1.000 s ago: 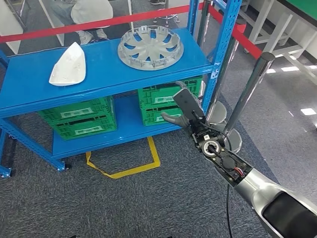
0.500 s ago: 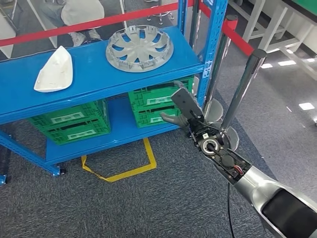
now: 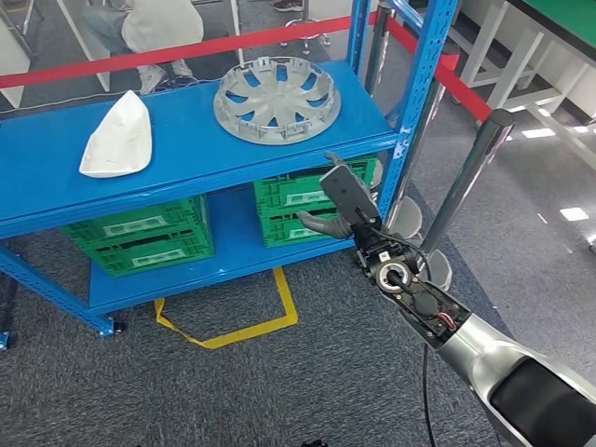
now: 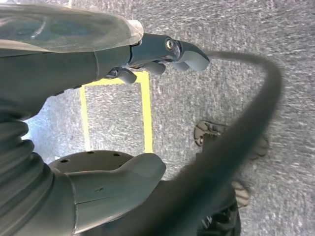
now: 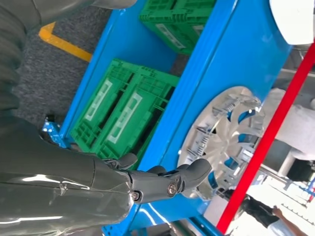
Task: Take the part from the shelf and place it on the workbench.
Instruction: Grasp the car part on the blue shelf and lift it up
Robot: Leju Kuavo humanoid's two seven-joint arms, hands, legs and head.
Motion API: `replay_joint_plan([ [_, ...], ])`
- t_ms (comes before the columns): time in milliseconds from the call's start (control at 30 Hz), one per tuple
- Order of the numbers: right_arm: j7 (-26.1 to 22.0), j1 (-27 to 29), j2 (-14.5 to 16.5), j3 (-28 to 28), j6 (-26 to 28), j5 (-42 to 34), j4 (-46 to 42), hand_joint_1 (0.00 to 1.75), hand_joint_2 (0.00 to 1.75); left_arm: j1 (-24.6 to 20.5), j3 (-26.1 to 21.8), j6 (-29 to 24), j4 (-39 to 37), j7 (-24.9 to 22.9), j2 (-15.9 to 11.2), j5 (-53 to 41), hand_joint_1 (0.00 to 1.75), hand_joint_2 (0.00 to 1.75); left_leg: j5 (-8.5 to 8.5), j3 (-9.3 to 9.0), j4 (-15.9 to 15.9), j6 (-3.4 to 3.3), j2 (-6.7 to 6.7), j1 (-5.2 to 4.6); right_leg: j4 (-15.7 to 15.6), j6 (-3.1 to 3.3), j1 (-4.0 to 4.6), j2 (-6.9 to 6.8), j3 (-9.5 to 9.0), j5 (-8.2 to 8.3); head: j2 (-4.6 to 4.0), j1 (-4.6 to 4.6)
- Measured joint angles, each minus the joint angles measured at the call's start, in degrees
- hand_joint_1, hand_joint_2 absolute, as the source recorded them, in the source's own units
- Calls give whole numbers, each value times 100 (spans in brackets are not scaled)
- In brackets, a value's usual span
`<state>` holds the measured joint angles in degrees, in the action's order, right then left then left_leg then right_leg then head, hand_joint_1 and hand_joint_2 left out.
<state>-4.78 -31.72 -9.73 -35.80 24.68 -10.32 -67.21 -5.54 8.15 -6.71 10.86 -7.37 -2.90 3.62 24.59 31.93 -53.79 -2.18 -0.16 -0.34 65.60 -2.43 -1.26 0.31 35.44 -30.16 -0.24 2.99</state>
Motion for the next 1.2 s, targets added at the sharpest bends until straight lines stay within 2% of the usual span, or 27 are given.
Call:
replay_joint_plan([
  [33,2,-4,0,2,1,0,-1,0,175,0,0,0,0,0,3,3,0,175,32,-29,-13,24,-2,0,-392,-4,2,-8,-165,191,0,4],
  [67,3,-8,1,3,3,0,-3,0,175,-6,0,0,0,0,2,7,0,175,61,-38,-41,51,-5,-6,-724,9,3,-8,-323,310,0,8],
  [100,7,-7,1,3,4,0,-7,0,175,-14,0,0,0,0,-1,10,0,175,75,-32,-60,78,-8,-14,-916,33,8,-4,-417,352,0,7],
  [200,15,5,3,1,6,0,-16,0,175,-20,0,0,0,-2,-15,16,0,175,71,-3,-81,138,-13,-31,-988,118,20,20,-462,326,0,-10],
  [267,15,-4,4,3,7,3,-25,0,175,-16,0,1,0,-7,-20,19,0,175,187,68,-266,191,-12,-27,-1012,170,-6,20,-489,326,0,-27],
  [300,15,-12,4,5,7,6,-30,0,175,-17,0,2,0,-8,-22,23,0,175,320,184,-514,226,-11,-19,-1024,195,-22,17,-504,323,0,-42],
  [367,16,-19,5,2,4,18,-33,0,175,-15,0,9,0,-4,-19,43,0,175,664,617,-1328,280,-5,12,-1027,228,-28,13,-513,308,0,-71],
  [400,17,-14,6,-3,2,23,-33,0,175,-11,0,13,0,1,-19,56,0,175,764,828,-1680,290,-5,25,-1027,235,-28,13,-518,298,0,-75],
  [433,18,-9,7,-8,-1,27,-33,0,175,-6,0,17,0,9,-19,70,0,175,762,964,-1864,291,-5,32,-1027,240,-27,16,-528,286,0,-76],
  [467,19,-4,7,-10,-1,31,-33,0,175,0,0,19,0,16,-19,83,0,175,633,969,-1786,281,-6,34,-1027,239,-27,21,-547,270,0,-78],
  [533,19,-6,7,-10,0,37,-35,0,175,5,0,20,0,32,-23,99,0,175,173,651,-1012,230,-6,31,-1030,220,-29,30,-603,228,0,-80],
  [567,18,-12,7,-10,1,42,-38,0,175,2,0,20,0,37,-28,101,0,175,17,456,-599,203,-8,20,-1033,201,-19,34,-623,203,0,-82],
  [600,18,-20,7,-9,3,46,-42,0,175,-3,0,20,0,40,-33,101,0,175,-64,317,-302,179,-9,5,-1044,179,-14,38,-636,182,0,-81],
  [633,18,-25,7,-9,4,51,-45,0,175,-6,0,20,0,42,-35,101,0,175,-66,249,-149,158,-11,-10,-1055,150,-8,43,-653,174,0,-84],
  [700,18,-28,7,-8,6,54,-49,0,175,-7,0,20,0,42,-38,101,0,175,-24,196,-86,112,-11,-17,-1059,79,-3,50,-692,188,0,-77],
  [767,14,-29,9,-8,5,60,-50,0,175,2,0,20,0,43,-41,102,0,175,-2,93,-34,46,-6,5,-895,24,-1,31,-656,105,0,-54],
  [800,10,-34,11,-7,5,64,-52,0,175,2,0,20,0,44,-43,102,0,175,11,40,-17,14,-6,12,-668,13,-2,19,-556,-16,0,-40],
  [867,7,-34,15,-7,2,70,-55,0,175,-3,0,20,0,44,-46,108,0,175,55,-27,-8,-32,-10,6,88,-5,7,6,-160,-341,0,-8],
  [900,8,-25,15,-6,1,70,-55,0,175,-1,0,20,0,44,-46,111,0,175,82,-55,-9,-44,-14,-4,449,-11,12,6,60,-458,0,10],
  [933,9,-14,15,-7,-2,70,-55,0,175,7,0,20,0,44,-45,115,0,175,114,-92,-9,-49,-18,-16,655,-10,16,6,220,-481,0,25],
  [967,8,-6,15,-7,-4,70,-55,0,175,17,0,20,0,44,-43,116,0,175,151,-142,-10,-50,-22,-28,636,0,19,6,275,-380,0,37],
  [1000,8,-2,15,-8,-7,70,-55,0,175,25,0,20,0,44,-41,116,0,175,193,-204,-10,-46,-24,-38,379,22,24,6,212,-159,0,48],
  [1033,8,-3,15,-7,-8,70,-55,0,175,29,0,20,0,44,-39,116,0,175,241,-276,-10,-39,-25,-44,-41,55,34,4,72,128,0,57],
  [1067,8,-4,15,-5,-9,70,-54,0,175,30,0,20,-1,44,-37,116,0,175,282,-338,-3,-27,-25,-47,-421,86,49,0,-70,339,0,54],
  [1100,8,-12,16,-7,-11,70,-53,0,175,23,0,20,-2,44,-37,116,0,175,315,-372,-1,-9,-26,-48,-741,118,74,-6,-186,437,0,47],
  [1133,9,-16,16,-7,-12,70,-52,0,175,13,0,20,-3,44,-37,116,0,175,342,-389,3,16,-25,-47,-923,154,96,-12,-264,480,0,46],
  [1200,9,-22,17,-7,-14,70,-51,0,175,-1,0,21,-4,44,-37,116,0,175,362,-401,-7,71,-23,-50,-1028,223,120,-17,-312,434,0,31],
])
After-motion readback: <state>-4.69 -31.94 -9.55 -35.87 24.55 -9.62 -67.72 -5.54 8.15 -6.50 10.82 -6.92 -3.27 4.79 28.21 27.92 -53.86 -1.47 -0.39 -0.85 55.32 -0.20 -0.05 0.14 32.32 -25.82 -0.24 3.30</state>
